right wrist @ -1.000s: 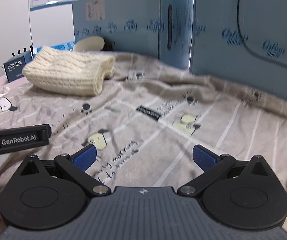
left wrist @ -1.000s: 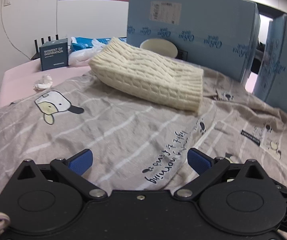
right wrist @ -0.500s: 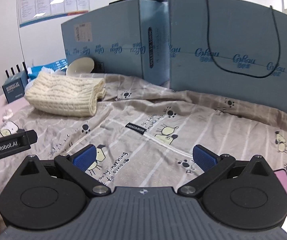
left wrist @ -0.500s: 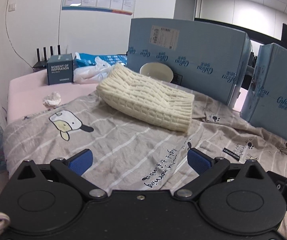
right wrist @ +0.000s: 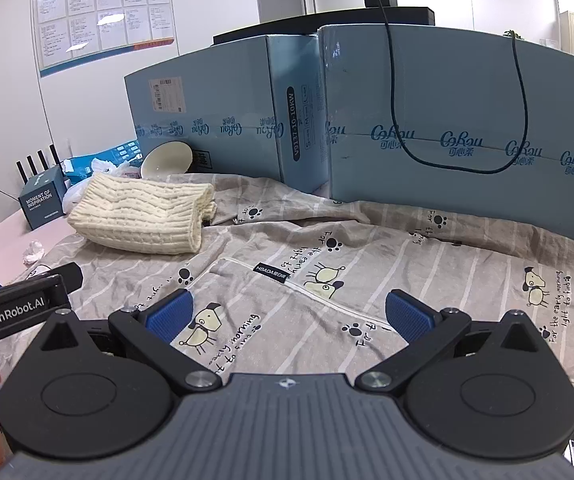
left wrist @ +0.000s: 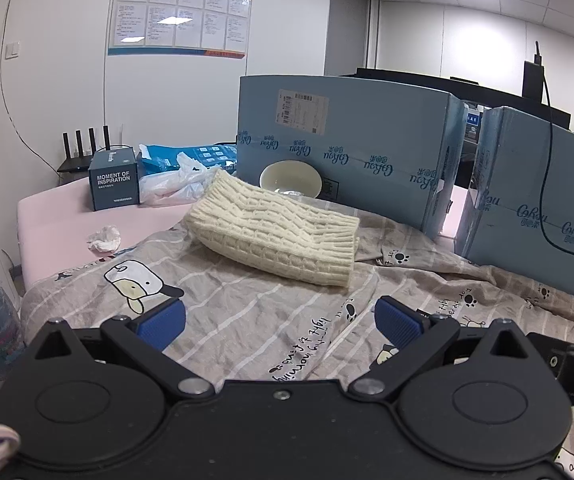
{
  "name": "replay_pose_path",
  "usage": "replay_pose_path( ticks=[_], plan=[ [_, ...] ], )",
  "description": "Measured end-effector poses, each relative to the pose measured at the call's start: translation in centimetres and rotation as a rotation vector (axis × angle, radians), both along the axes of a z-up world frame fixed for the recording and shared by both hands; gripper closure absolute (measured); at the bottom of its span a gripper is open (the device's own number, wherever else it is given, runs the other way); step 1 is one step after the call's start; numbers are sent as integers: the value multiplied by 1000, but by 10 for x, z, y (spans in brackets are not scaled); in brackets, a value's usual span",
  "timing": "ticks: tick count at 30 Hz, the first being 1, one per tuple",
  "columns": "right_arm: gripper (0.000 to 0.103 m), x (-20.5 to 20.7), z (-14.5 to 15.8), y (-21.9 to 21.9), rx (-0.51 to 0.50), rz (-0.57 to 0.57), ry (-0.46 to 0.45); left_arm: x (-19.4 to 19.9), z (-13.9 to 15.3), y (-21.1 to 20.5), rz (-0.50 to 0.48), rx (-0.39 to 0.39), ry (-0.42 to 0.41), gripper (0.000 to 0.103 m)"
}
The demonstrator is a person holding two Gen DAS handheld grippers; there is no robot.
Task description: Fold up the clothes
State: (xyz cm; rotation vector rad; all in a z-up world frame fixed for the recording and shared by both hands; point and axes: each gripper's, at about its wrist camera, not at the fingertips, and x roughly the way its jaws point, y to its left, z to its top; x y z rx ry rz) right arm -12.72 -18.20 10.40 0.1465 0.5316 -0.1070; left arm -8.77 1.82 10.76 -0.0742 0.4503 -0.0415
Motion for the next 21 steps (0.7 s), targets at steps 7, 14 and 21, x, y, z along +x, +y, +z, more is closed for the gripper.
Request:
replay_pose_path(
  ticks=[7,14,21],
  plan=[
    [0,-16,11,-6,4,-11,-30,-10,16,-7,-20,4,-39,0],
    [0,-25,18,-9,14,-1,-54,-15,22,-12,-28,9,-53,0],
    [0,-28,22,-10,13,2,-64,-17,24,-16,-42,14,-56,0]
  ],
)
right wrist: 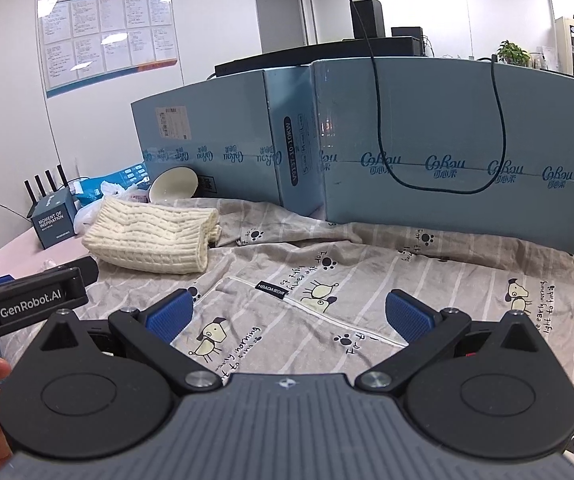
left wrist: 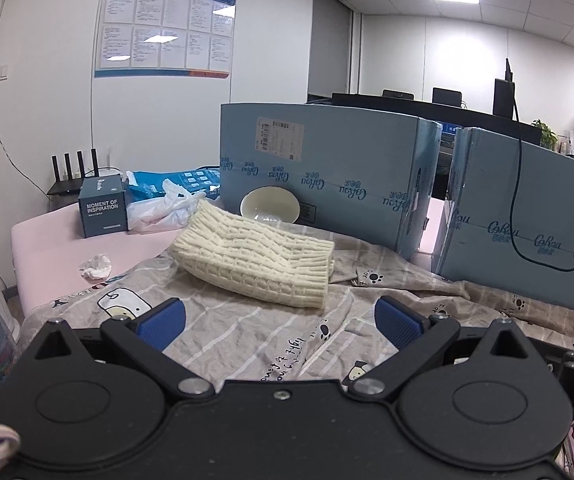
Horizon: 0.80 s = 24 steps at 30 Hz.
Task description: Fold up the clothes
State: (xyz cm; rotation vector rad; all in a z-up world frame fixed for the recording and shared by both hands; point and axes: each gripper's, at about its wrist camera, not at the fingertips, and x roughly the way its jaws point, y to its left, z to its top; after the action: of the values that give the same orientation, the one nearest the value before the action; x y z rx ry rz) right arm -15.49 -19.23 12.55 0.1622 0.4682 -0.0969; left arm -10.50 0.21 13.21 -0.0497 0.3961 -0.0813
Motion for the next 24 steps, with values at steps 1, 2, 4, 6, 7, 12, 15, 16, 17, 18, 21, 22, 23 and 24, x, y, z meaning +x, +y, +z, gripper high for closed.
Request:
replay_pose_path(
  ticks=[1,2,4,6,7,12,15,16,17,18,21,22,23,24],
  plan=[
    [0,0,0,0,0,0,-1,0,0,-1,-3,1,-1,0],
    [0,-1,0,-1,1,-1,-3,0,0,-1,-6,1,-3,0],
    [0,-2,1,-1,-3,-1,-4,-1,0,-2,-11,2,-2,0],
    [0,-2,1,-1,-5,-2,-5,-1,0,-3,-16,3,-1,0],
    [0,-2,1,-1,-5,-3,-4,-1,1,-4,-18,3,-1,0],
    [0,-4,1,-2,-5,-2,-6,-1,1,-6,-23,-1,0,0],
    [0,-5,1,-4,-2,-6,-6,-1,2,-7,-28,-9,-2,0],
    [0,-5,1,-4,0,-8,-5,-1,2,-8,-31,-12,-2,0],
    [0,-6,1,-6,2,-9,-4,-1,2,-10,-38,-13,-3,0],
    [0,-7,1,-7,3,-12,-4,-1,3,-11,-46,-15,-4,0],
    [0,-9,1,-11,7,-26,-4,0,3,-16,-73,-20,-5,0],
    [0,-9,1,-12,9,-32,-4,1,3,-18,-84,-23,-3,0],
    [0,-10,1,-13,9,-40,-3,1,3,-19,-97,-26,-1,0],
    [0,-10,1,-15,10,-50,-4,2,3,-22,-110,-29,1,0]
  ],
)
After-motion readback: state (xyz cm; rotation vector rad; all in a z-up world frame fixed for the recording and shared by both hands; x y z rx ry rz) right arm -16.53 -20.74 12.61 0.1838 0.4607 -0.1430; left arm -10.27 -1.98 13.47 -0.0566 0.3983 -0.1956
